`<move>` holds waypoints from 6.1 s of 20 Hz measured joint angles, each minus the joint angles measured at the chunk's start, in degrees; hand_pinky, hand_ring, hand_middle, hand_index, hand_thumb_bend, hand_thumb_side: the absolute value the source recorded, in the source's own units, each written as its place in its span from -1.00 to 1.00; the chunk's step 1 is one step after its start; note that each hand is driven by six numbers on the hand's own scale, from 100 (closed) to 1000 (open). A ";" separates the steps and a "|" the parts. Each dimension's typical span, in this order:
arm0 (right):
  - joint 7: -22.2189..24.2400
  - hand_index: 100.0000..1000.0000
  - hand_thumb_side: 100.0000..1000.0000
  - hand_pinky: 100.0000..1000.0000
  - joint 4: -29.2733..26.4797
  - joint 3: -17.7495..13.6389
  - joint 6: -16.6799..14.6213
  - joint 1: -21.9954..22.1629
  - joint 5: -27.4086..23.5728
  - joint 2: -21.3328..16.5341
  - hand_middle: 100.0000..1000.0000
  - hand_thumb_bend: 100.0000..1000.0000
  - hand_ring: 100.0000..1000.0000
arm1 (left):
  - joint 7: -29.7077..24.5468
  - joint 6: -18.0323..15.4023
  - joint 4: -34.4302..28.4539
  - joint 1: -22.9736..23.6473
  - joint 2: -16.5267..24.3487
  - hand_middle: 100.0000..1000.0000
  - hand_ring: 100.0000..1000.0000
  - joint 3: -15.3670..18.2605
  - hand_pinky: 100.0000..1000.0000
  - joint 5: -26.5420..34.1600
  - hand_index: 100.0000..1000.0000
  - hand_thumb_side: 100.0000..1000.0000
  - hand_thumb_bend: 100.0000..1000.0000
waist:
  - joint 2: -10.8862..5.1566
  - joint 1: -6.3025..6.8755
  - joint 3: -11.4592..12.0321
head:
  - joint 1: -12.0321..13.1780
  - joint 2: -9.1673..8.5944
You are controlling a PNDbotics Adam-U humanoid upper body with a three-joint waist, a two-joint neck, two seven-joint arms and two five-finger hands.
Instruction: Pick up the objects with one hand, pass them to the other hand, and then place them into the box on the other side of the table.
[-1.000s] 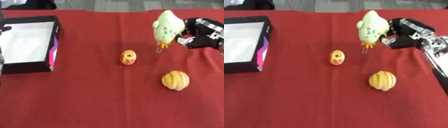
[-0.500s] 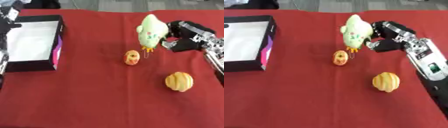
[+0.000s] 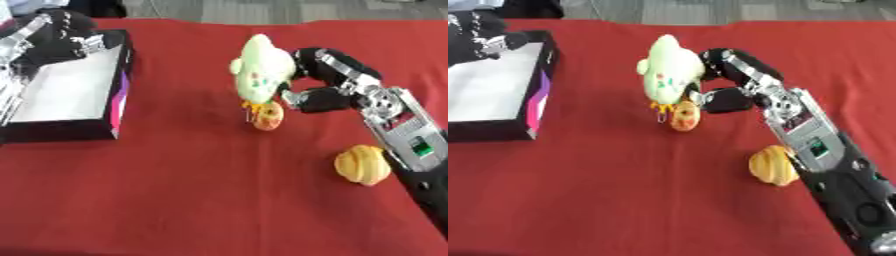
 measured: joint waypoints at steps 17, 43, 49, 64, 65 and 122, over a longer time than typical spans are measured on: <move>-1.45 -0.20 -1.00 0.55 -3.44 4.16 -0.04 -0.77 2.91 4.34 -0.22 -1.00 0.25 | -10.94 6.09 0.02 -4.96 -0.76 0.37 0.64 -8.14 0.47 -12.52 0.54 -0.39 0.73 | -0.02 0.24 -0.24 | 0.76 -0.02; -3.08 -0.24 -1.00 0.47 -4.36 6.21 -1.52 -0.99 7.85 5.33 -0.26 -0.83 0.17 | -21.15 2.77 -7.55 -4.27 0.06 0.38 0.64 -7.46 0.48 -10.73 0.54 -0.51 0.58 | 0.01 0.24 0.08 | -1.61 -0.02; -3.90 -0.25 -1.00 0.47 -4.36 6.22 -1.40 -0.99 7.85 5.32 -0.26 -0.81 0.16 | -24.55 1.67 -8.48 -2.99 1.42 0.38 0.65 -6.28 0.48 -10.00 0.53 -0.50 0.60 | 0.05 0.24 0.11 | -1.98 -0.02; -4.30 -0.25 -1.00 0.46 -4.37 6.62 -1.48 -1.45 8.64 5.44 -0.27 -0.78 0.16 | -24.18 4.38 -9.71 -3.96 1.40 0.37 0.65 -5.59 0.48 -3.07 0.53 -0.34 0.79 | 0.05 0.24 0.27 | -2.71 -0.09; -4.26 -0.25 -1.00 0.46 -4.37 6.69 -1.56 -1.45 8.84 5.52 -0.27 -0.78 0.16 | -23.60 5.02 -9.82 -4.09 1.39 0.38 0.65 -5.87 0.48 -3.08 0.53 -0.34 0.80 | 0.05 0.24 0.26 | -2.72 -0.11; -2.49 0.27 -0.90 0.51 -4.86 7.99 -2.59 -1.93 8.83 6.69 0.14 -0.01 0.39 | -22.30 8.43 -6.27 -7.47 -2.59 -0.35 0.18 -12.58 0.31 -5.80 -0.59 -1.00 -1.00 | 0.13 0.24 -0.32 | -1.95 -0.03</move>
